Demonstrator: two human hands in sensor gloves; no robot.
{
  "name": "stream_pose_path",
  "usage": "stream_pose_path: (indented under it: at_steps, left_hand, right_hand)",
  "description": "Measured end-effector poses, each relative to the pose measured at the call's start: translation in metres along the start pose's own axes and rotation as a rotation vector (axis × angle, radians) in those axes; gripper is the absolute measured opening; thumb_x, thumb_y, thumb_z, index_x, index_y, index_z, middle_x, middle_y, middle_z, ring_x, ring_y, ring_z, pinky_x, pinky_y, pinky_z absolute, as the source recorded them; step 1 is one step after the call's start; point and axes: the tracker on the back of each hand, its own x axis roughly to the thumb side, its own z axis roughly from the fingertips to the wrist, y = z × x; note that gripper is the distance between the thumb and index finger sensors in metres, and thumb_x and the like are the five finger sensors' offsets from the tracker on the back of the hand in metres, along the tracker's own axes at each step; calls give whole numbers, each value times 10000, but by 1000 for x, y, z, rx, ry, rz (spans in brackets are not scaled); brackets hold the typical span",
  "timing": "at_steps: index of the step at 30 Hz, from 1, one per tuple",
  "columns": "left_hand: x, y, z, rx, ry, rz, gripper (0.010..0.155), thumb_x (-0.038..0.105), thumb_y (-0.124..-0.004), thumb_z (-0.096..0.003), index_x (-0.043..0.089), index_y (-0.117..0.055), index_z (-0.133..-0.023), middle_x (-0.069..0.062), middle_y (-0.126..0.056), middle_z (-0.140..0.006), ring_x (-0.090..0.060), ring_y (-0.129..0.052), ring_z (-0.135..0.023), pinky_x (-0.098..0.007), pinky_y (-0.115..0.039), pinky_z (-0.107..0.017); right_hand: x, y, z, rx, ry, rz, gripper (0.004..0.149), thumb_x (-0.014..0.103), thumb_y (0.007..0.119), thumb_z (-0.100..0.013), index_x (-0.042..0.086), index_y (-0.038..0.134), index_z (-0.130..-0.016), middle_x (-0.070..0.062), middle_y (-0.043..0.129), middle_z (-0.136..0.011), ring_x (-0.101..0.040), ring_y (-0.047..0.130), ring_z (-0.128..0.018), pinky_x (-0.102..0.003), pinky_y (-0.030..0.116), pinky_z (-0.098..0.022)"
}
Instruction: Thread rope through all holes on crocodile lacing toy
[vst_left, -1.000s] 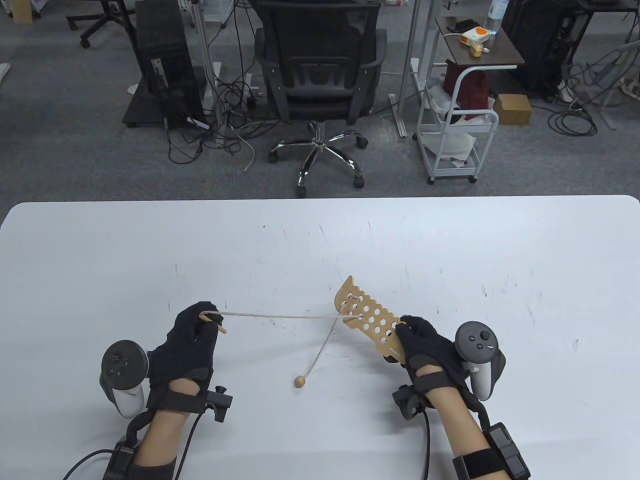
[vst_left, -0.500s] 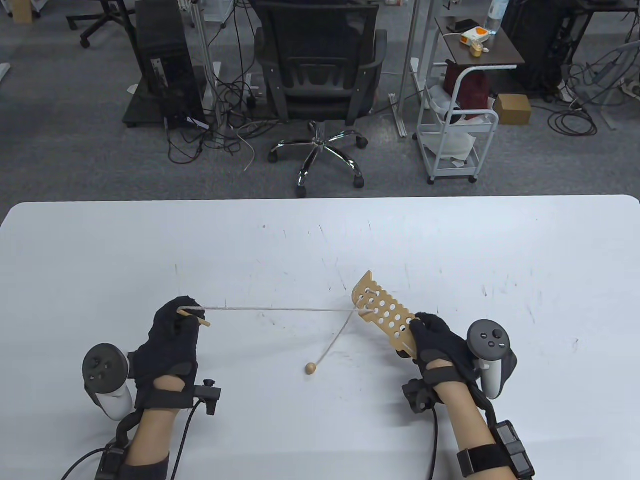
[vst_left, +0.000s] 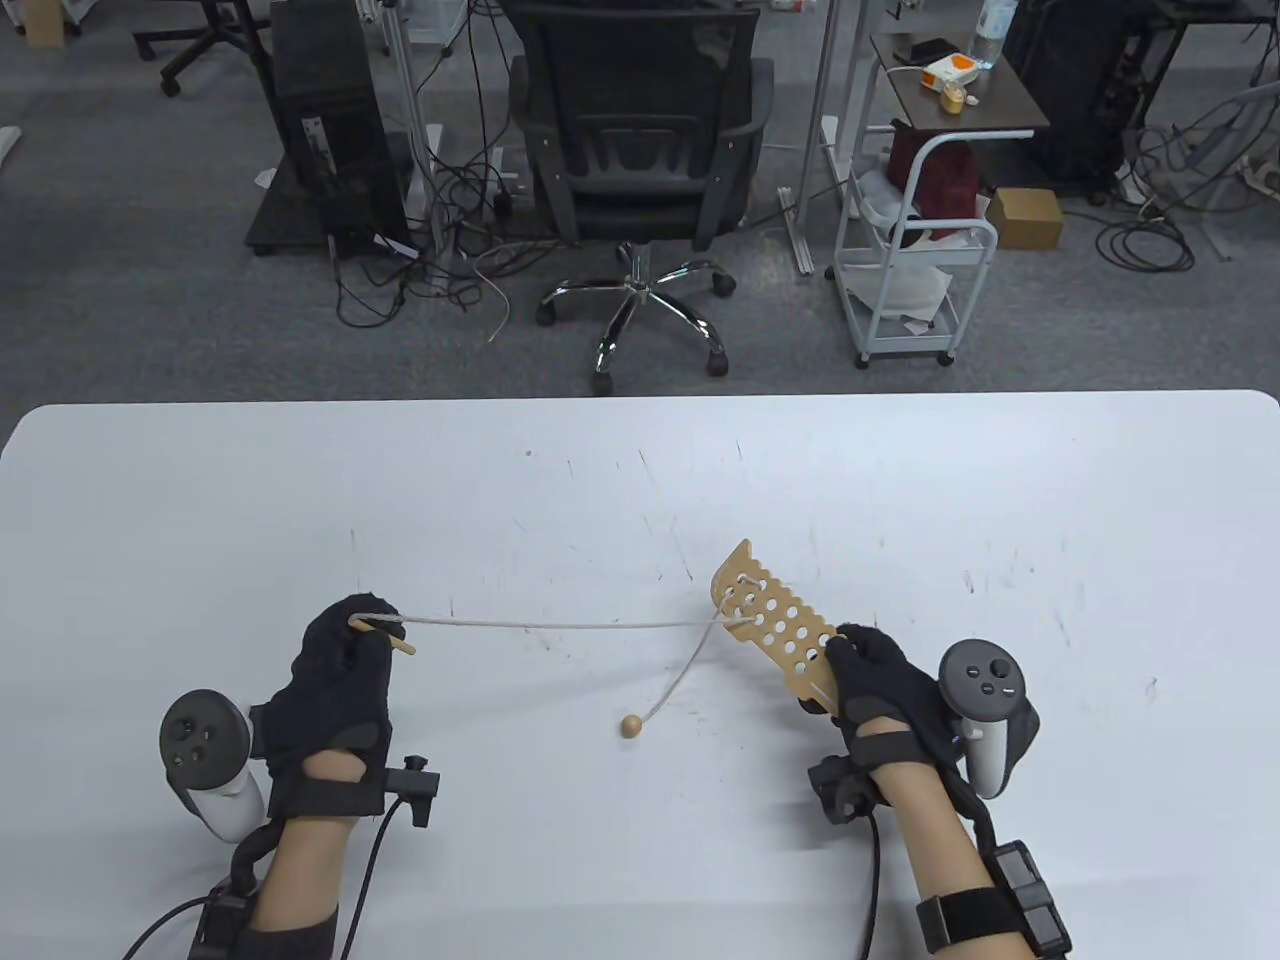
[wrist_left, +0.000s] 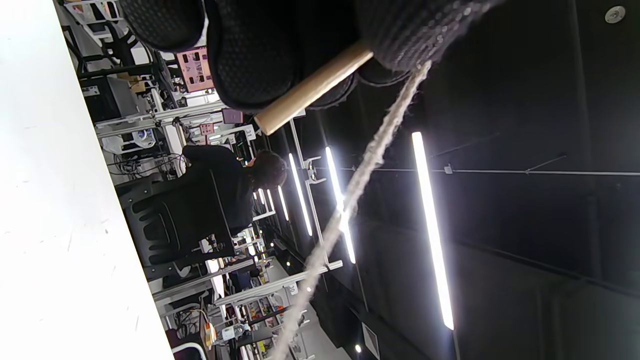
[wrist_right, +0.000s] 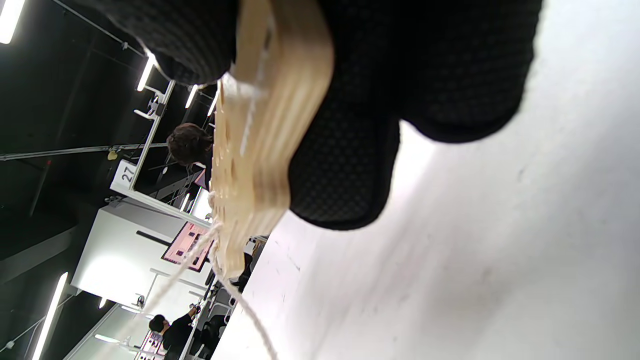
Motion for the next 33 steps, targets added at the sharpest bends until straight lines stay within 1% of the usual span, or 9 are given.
stream_pose_path:
  at_steps: [4,5,6,8,12,17,23,28,33]
  left_hand:
    - [1,-9,0,-32,-8,-21,500,365,-782,-439,293,-743,-932,11,-888,-835,-245,-910,-697,-523,-659,-704]
    - [2,-12,1,-40,-22,-66,515,358,-787,-433,288,-738,-941,5,-898,-821,-248,-917,-678,-526,-664,-697]
    - [3,-16,1,-55,-42,-118,543,354,-789,-430,296,-713,-964,10,-905,-810,-244,-926,-664,-524,-671,-693]
    - [5,-23,2,-81,-60,-156,598,348,-794,-427,322,-655,-1008,11,-916,-795,-244,-937,-649,-525,-679,-687]
    - [4,-36,4,-153,-66,-168,662,330,-806,-429,388,-579,-1048,1,-927,-788,-260,-944,-645,-535,-677,-684]
    - [4,-46,6,-184,-92,-220,592,329,-836,-421,423,-697,-989,6,-978,-769,-257,-988,-627,-530,-703,-671]
    - [5,-51,7,-204,-109,-240,477,357,-856,-412,325,-831,-887,28,-1046,-733,-235,-1040,-598,-512,-736,-658]
    - [7,-56,9,-221,-128,-252,445,368,-868,-403,318,-871,-845,24,-1058,-731,-231,-1052,-599,-514,-739,-660]
    - [11,-62,12,-264,-160,-260,435,383,-894,-385,338,-887,-817,34,-1050,-732,-220,-1044,-602,-510,-733,-667]
  right_hand:
    - [7,7,3,25,-43,25,481,364,767,-472,75,721,-854,-72,997,-635,-232,1122,-403,-393,890,-308]
    - [8,9,4,36,-51,27,480,364,767,-472,75,722,-853,-71,993,-642,-233,1122,-403,-392,889,-310]
    - [10,12,6,47,-61,28,482,364,769,-470,75,722,-853,-71,997,-636,-231,1123,-402,-393,890,-308]
    - [13,15,7,56,-74,33,480,364,767,-472,74,723,-852,-72,997,-635,-233,1123,-399,-393,890,-306]
    - [18,23,12,93,-101,44,481,365,768,-471,75,724,-851,-70,998,-634,-231,1124,-398,-392,891,-306]
    - [23,33,17,134,-131,55,480,366,769,-470,75,726,-849,-70,999,-632,-230,1125,-395,-391,890,-308]
    - [30,45,26,198,-171,66,478,367,769,-471,76,729,-848,-70,1000,-630,-228,1125,-394,-392,891,-307]
    - [37,56,35,248,-206,70,480,368,771,-468,76,731,-847,-70,1001,-629,-228,1126,-391,-391,891,-305]
    - [42,65,44,292,-232,69,481,369,772,-466,76,732,-846,-70,1002,-627,-228,1126,-390,-391,892,-304]
